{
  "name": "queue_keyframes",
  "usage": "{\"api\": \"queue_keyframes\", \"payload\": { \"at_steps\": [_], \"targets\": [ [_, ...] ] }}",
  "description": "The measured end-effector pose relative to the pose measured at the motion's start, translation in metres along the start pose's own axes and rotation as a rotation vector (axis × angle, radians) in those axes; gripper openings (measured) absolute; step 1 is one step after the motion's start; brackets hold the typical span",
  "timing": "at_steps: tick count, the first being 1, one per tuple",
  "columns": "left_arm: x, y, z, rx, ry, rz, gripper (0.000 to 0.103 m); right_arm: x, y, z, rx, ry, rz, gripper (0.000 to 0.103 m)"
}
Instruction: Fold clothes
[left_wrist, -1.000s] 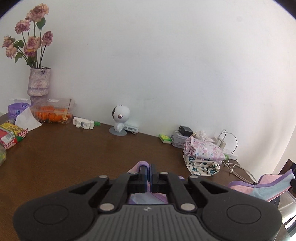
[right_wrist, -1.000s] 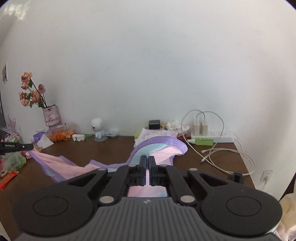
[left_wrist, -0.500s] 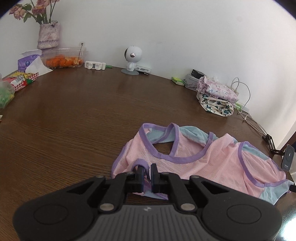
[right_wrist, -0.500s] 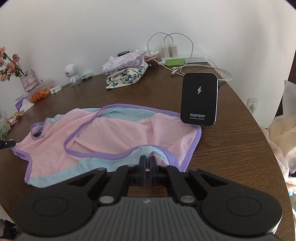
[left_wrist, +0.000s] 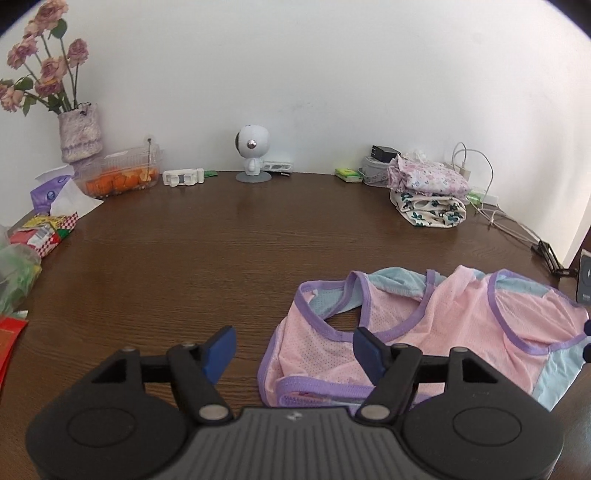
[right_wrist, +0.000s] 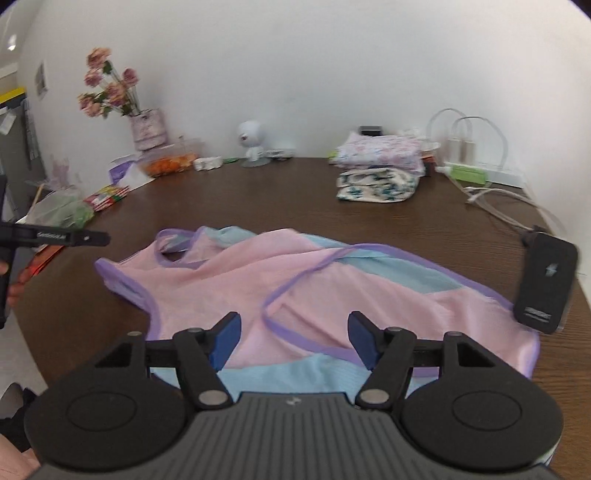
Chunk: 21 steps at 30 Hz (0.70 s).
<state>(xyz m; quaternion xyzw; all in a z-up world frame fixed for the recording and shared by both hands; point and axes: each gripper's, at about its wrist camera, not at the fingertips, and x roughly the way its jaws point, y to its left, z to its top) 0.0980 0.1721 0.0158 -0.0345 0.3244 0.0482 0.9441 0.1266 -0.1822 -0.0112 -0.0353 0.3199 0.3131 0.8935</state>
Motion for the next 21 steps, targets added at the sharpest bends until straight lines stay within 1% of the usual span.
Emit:
{"api": "queue_keyframes", "payload": {
  "at_steps": [3,5,7,8,9,11,12,14,16,19,21],
  "targets": [
    [0.007,0.006,-0.009,0.017,0.036,-0.028,0.068,0.040,0.041,0.005,-0.094,0.055,0.102,0.065],
    [0.013,0.014,-0.015,0.010,0.064,-0.053,0.066,0.062,0.070,0.009,-0.172,0.073,0.135,0.065],
    [0.019,0.020,-0.020,0.001,0.097,-0.081,0.056,0.080,0.095,0.013,-0.237,0.081,0.151,0.065],
    [0.022,0.022,-0.023,0.001,0.108,-0.095,0.048,0.087,0.105,0.015,-0.263,0.084,0.157,0.065],
    [0.024,0.024,-0.025,0.001,0.119,-0.110,0.044,0.093,0.114,0.016,-0.282,0.084,0.161,0.065],
    [0.027,0.027,-0.027,0.003,0.127,-0.141,0.031,0.102,0.130,0.018,-0.310,0.082,0.171,0.065],
    [0.028,0.028,-0.027,0.005,0.128,-0.157,0.018,0.105,0.136,0.018,-0.319,0.079,0.173,0.065],
    [0.028,0.027,-0.027,0.018,0.126,-0.176,0.006,0.112,0.146,0.018,-0.331,0.075,0.170,0.065],
    [0.022,0.021,-0.027,0.054,0.106,-0.211,0.004,0.115,0.152,0.017,-0.341,0.067,0.157,0.064],
    [0.008,0.006,-0.025,0.075,0.081,-0.291,0.004,0.114,0.154,0.013,-0.355,0.056,0.143,0.064],
    [-0.002,-0.007,-0.023,0.086,0.065,-0.344,0.004,0.110,0.156,0.008,-0.362,0.046,0.151,0.064]
  ]
}}
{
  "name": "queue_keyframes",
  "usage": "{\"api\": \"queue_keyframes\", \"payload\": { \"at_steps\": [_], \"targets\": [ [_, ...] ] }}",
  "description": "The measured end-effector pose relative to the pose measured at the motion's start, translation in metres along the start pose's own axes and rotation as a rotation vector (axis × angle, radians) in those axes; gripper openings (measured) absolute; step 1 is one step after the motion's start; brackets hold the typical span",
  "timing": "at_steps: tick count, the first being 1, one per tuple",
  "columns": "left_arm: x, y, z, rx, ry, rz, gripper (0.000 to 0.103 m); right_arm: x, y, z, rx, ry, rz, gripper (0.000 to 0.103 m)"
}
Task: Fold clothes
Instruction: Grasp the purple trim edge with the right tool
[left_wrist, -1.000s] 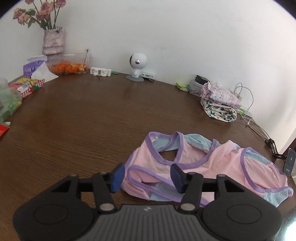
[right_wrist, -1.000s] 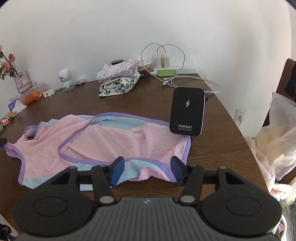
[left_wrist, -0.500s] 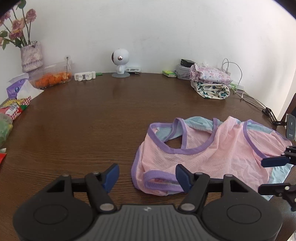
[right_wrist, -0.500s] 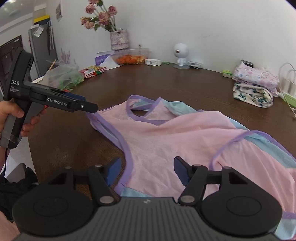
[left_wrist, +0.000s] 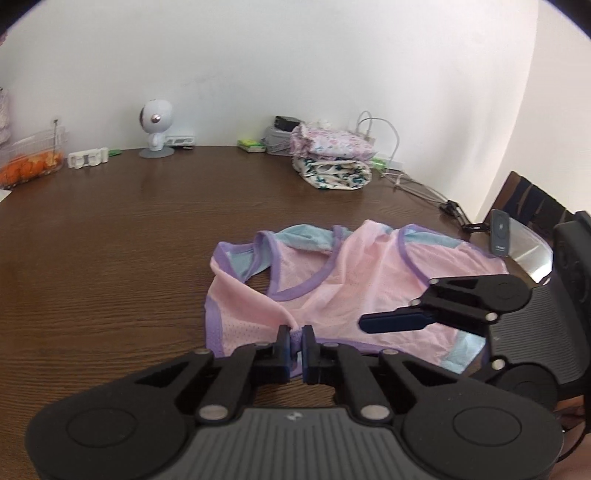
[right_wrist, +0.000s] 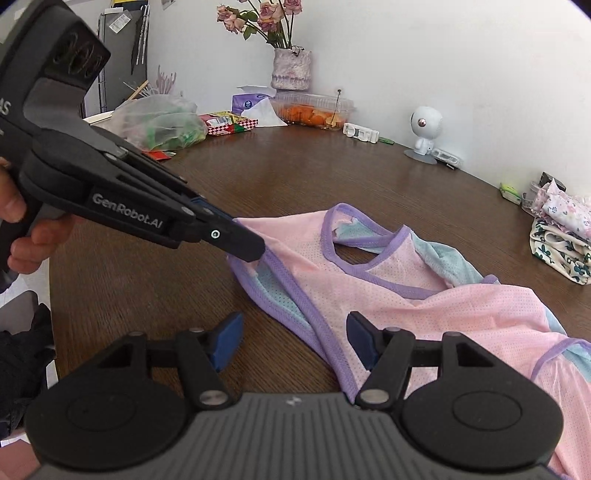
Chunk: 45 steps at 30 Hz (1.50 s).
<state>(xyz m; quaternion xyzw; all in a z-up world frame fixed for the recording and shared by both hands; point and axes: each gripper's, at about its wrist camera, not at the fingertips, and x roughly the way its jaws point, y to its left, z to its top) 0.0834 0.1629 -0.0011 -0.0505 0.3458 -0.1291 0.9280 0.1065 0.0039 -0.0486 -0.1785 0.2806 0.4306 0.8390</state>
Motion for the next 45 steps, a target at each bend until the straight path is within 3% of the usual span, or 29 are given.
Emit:
{"api": "queue_keyframes", "payload": {
  "at_steps": [10,13,15,17,20,21,22,26,30,32,34,36,41,45],
  "targets": [
    [0.005,-0.064,0.005,-0.026,0.007,-0.201,0.005,-0.024,0.006,-0.027,0.025,-0.066,-0.063,0.061],
    [0.010,-0.083,0.005,-0.027,0.026,-0.248,0.005,-0.034,-0.004,-0.037,0.089,-0.087,-0.064,0.042],
    [0.010,-0.098,0.004,-0.014,0.030,-0.272,0.005,-0.041,-0.013,-0.044,0.134,-0.108,-0.063,0.035],
    [0.011,-0.112,0.003,-0.002,0.031,-0.298,0.005,-0.051,-0.022,-0.051,0.169,-0.128,-0.057,0.009],
    [0.009,-0.129,0.004,0.009,0.023,-0.328,0.028,-0.069,-0.035,-0.066,0.197,-0.144,-0.052,0.008],
    [0.007,-0.132,0.005,0.016,0.006,-0.318,0.050,-0.077,-0.039,-0.072,0.197,-0.147,-0.060,0.008],
    [0.004,-0.135,0.007,0.023,-0.012,-0.306,0.063,-0.085,-0.043,-0.077,0.198,-0.148,-0.069,0.007],
    [0.002,-0.130,0.020,0.022,-0.056,-0.223,0.067,-0.124,-0.061,-0.103,0.186,-0.154,-0.126,0.007],
    [0.029,-0.117,0.033,0.022,-0.017,-0.049,0.067,-0.168,-0.087,-0.129,0.166,-0.133,-0.229,0.007],
    [0.048,-0.116,0.038,0.046,0.008,-0.009,0.065,-0.187,-0.104,-0.141,0.196,-0.117,-0.290,0.007],
    [0.071,-0.118,0.044,0.092,0.045,0.034,0.060,-0.199,-0.119,-0.152,0.245,-0.111,-0.328,0.007],
    [0.092,-0.124,0.044,0.148,0.085,0.063,0.048,-0.208,-0.129,-0.161,0.287,-0.109,-0.358,0.007],
    [0.113,-0.141,0.031,0.239,0.150,0.003,0.041,-0.209,-0.138,-0.175,0.345,-0.120,-0.377,0.008],
    [0.118,-0.149,0.023,0.285,0.162,0.011,0.040,-0.209,-0.140,-0.181,0.365,-0.125,-0.371,0.008]
  ]
}}
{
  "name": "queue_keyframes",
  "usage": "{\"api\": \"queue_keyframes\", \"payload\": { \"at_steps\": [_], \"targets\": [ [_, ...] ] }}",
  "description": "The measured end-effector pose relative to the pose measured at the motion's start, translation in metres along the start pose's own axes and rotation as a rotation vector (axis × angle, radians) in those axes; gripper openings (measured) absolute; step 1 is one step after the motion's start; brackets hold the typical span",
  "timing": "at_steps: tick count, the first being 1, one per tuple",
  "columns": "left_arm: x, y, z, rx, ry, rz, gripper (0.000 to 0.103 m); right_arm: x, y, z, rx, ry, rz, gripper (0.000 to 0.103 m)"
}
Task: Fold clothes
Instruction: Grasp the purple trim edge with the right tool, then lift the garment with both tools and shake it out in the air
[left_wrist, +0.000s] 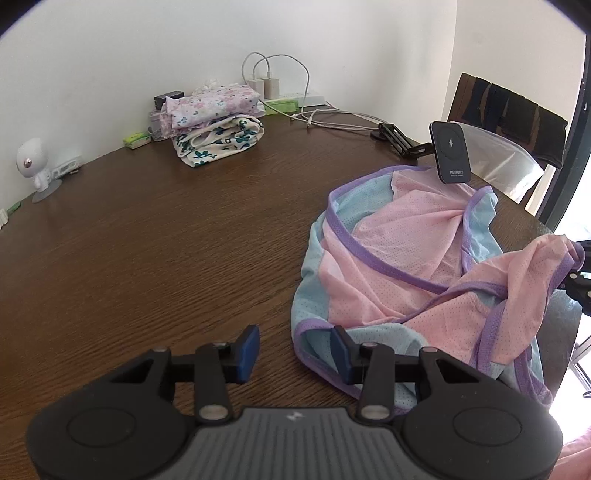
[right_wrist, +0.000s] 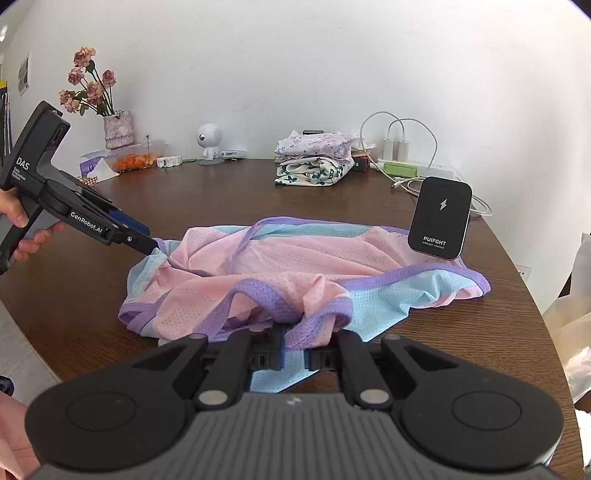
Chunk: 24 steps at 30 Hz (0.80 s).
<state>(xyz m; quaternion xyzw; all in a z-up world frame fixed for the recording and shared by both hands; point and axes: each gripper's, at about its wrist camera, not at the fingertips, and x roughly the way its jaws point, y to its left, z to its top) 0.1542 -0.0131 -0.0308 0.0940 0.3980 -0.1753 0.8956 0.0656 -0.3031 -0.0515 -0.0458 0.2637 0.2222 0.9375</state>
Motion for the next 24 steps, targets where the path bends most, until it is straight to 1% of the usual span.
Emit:
{"api": "queue_keyframes", "payload": {
  "at_steps": [1,4,6,8,9,12,13,16,19,24],
  "targets": [
    [0.003,-0.001,0.001,0.008,0.004,0.004,0.038,0.000,-0.001,0.000,0.001,-0.003,0.001,0.008],
    [0.011,-0.003,0.002,0.031,0.016,0.015,0.024,-0.005,0.000,-0.001,0.007,-0.010,-0.002,0.008],
    [0.016,-0.005,0.003,0.038,0.022,0.000,0.016,-0.008,0.002,-0.001,0.014,-0.012,-0.006,0.008],
    [0.015,-0.008,0.006,0.042,0.001,-0.005,0.009,-0.010,0.003,-0.002,0.020,-0.010,-0.006,0.008],
    [0.014,-0.009,0.007,0.045,-0.009,-0.007,0.004,-0.010,0.003,-0.002,0.020,-0.009,-0.006,0.008],
    [0.011,-0.014,0.011,0.051,-0.042,-0.014,0.002,-0.011,0.006,0.003,0.000,-0.006,-0.007,0.008],
    [0.004,-0.012,0.013,0.047,-0.067,-0.005,0.002,-0.013,0.008,0.008,-0.024,-0.007,-0.010,0.008],
    [-0.036,0.003,0.026,0.016,-0.180,0.038,0.002,-0.021,0.013,0.033,-0.111,-0.035,-0.024,0.008],
    [-0.082,0.021,0.040,-0.001,-0.296,0.100,0.002,-0.031,0.018,0.067,-0.204,-0.090,-0.047,0.008],
    [-0.151,0.042,0.061,-0.004,-0.443,0.207,0.002,-0.038,0.030,0.128,-0.348,-0.171,-0.077,0.008]
  ]
}}
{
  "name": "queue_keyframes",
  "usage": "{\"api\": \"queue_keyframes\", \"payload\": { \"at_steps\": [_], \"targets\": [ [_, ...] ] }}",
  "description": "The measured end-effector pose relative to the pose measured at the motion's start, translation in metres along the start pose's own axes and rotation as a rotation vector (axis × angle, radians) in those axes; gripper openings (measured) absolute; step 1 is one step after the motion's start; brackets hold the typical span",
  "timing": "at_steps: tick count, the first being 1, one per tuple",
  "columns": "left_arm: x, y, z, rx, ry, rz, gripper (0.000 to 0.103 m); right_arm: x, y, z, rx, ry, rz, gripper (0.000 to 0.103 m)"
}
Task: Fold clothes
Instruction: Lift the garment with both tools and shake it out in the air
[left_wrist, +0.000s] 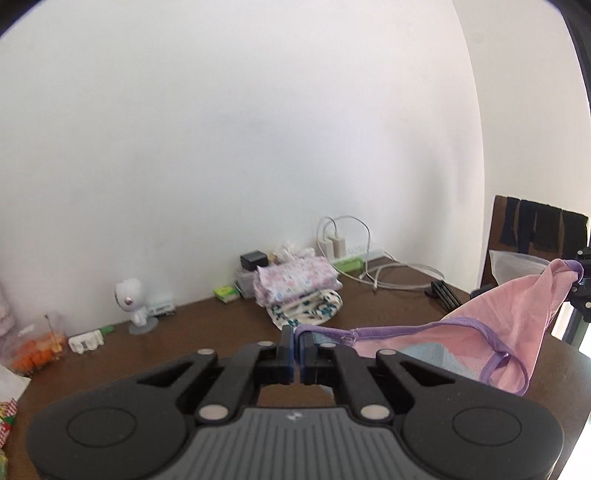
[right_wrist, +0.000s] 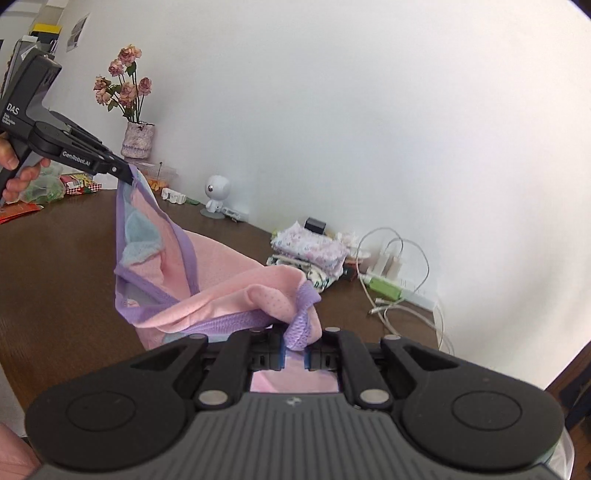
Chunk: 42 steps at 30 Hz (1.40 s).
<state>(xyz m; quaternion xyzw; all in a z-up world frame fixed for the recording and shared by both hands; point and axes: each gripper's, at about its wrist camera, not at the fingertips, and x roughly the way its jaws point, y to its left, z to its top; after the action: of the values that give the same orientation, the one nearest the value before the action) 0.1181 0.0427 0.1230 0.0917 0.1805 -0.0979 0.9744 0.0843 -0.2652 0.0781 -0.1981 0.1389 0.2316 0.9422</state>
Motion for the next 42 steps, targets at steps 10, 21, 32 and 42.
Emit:
{"api": "queue_keyframes", "payload": {
  "at_steps": [10,21,32,42],
  "targets": [
    [0.076,0.068,0.038,-0.133,0.106,0.101,0.002,0.113,-0.024,0.093,-0.037,0.051,0.024,0.007],
    [0.038,0.119,0.208,-0.144,-0.267,0.273,0.003,0.121,-0.057,0.287,-0.128,-0.226,-0.272,0.007],
    [0.044,0.090,0.058,-0.037,0.079,0.209,0.007,0.106,0.008,0.171,-0.256,-0.046,0.010,0.007],
    [0.078,0.058,-0.118,-0.157,0.444,0.033,0.008,0.114,0.092,-0.026,-0.112,0.315,0.293,0.007]
  ]
}}
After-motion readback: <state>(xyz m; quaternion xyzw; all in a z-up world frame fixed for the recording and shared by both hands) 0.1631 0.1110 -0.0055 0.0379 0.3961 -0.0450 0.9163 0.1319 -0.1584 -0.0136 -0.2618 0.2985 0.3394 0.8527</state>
